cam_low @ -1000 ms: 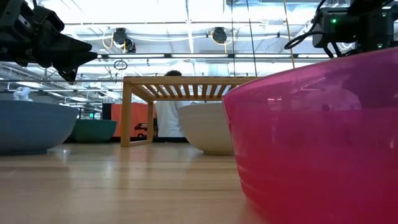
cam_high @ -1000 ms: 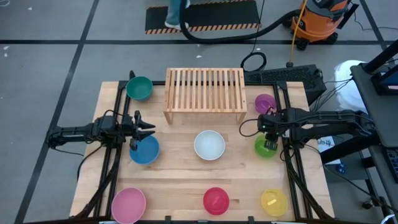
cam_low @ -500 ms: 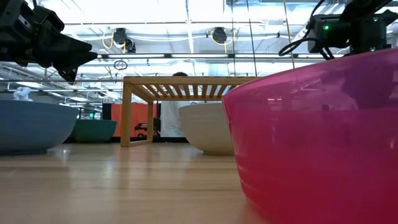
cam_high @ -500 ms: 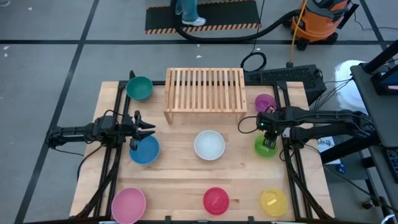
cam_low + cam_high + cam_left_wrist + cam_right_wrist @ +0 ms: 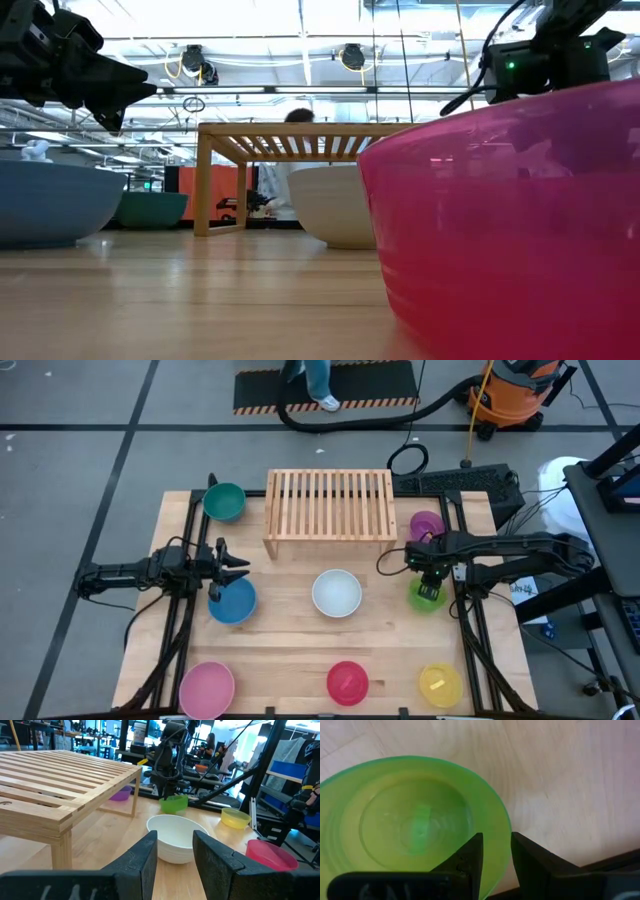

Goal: Place and stack bowls onto a shelf
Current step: Put the light green bowl on the shelf

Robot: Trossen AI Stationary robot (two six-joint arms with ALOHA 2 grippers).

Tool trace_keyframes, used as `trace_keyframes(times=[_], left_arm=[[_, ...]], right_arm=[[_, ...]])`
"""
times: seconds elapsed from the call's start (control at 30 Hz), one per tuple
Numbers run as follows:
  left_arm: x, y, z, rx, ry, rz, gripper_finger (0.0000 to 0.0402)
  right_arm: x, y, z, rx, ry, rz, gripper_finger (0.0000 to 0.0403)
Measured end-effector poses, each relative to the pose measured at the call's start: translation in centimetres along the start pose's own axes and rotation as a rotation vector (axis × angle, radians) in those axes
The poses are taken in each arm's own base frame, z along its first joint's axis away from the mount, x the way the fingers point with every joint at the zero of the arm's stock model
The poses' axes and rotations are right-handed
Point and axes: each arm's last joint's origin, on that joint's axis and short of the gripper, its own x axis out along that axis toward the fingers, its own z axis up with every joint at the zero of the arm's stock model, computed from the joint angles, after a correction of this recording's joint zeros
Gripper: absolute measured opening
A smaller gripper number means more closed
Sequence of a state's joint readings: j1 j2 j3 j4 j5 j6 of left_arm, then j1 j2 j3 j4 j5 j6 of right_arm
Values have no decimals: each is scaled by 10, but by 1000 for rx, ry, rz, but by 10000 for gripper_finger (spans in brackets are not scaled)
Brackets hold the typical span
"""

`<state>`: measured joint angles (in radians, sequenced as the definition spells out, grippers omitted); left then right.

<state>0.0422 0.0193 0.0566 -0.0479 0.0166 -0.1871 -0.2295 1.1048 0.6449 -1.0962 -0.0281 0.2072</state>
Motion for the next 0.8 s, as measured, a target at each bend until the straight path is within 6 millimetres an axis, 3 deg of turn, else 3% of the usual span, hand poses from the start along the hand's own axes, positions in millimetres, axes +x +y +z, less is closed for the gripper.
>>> trace_keyframes(times=[0.8], left_arm=[[0, 0, 0, 0, 0, 0, 131]], right_arm=[[-16, -2, -12, -19, -149, 44, 93]])
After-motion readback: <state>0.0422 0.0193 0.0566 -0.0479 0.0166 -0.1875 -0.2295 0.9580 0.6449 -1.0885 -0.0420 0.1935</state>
